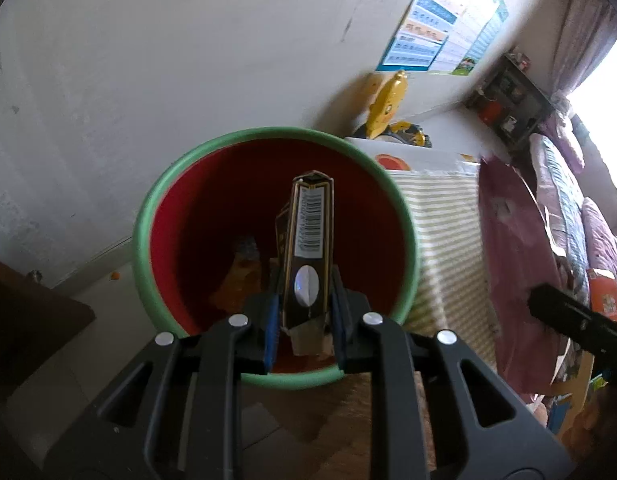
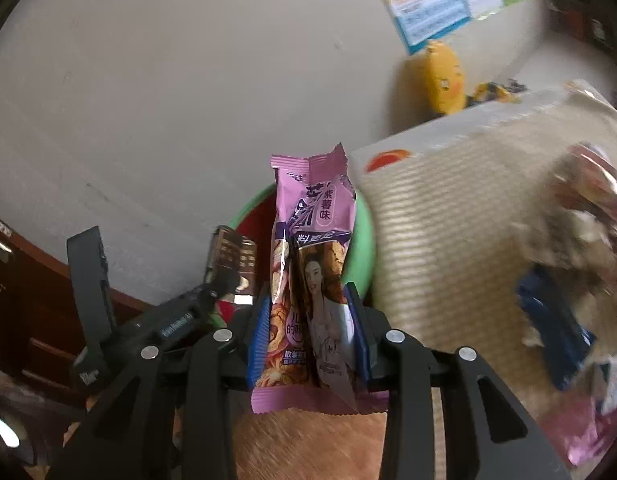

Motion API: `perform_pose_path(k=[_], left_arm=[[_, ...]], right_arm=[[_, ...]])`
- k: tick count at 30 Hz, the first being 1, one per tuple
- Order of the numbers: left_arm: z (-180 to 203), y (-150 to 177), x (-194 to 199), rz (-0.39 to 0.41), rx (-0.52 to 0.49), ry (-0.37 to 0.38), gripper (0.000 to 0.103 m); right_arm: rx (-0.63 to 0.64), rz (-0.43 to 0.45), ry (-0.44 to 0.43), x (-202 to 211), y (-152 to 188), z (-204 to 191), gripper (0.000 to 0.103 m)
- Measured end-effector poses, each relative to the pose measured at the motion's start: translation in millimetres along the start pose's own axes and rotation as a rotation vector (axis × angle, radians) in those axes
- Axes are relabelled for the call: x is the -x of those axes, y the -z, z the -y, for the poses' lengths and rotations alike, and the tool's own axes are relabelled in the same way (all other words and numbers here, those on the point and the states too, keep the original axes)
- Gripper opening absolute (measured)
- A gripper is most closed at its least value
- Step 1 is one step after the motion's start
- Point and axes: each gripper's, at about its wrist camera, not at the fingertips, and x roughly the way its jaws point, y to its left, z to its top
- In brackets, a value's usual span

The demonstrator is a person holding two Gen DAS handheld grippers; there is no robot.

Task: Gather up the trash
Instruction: 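Release the brown box into the bucket with left tool while right drops pink bag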

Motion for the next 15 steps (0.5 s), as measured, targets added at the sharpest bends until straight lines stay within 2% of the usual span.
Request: perform_pose_path(k=[3, 6, 7, 8, 10, 11, 15], left_arm=[[-6, -2, -2, 0.002, 0.004, -0.014, 0.020], [-14, -6, -5, 0.002, 0.025, -0.021, 0.021], [-18, -7, -6, 0.001, 0.038, -0.019, 0.027], [-17, -8, -8, 0.000, 0.045, -0.018, 0.043], [-22, -8, -6, 0.022, 0.069, -0.014, 0.056], [-22, -8, -5, 0.026, 0.074, -0.012, 0.056], [-18, -7, -9, 0.014, 0.066, -0.011, 0.056]], right_arm=[[0.021, -0.021, -0.016, -20, -9, -14, 0.034], [0.037, -0.029, -0.017, -33, -18, -20, 0.040], [0.042, -0.027, -0.013, -35, -19, -23, 0.042], [0.046, -0.021, -0.008, -38, -21, -24, 0.043], [0.053, -0.018, -0.001, -43, -27, -26, 0.048], [0.055, -0.017, 0.003, -44, -26, -27, 0.051], [0.044, -0.002, 0.004, -41, -28, -23, 0.053]])
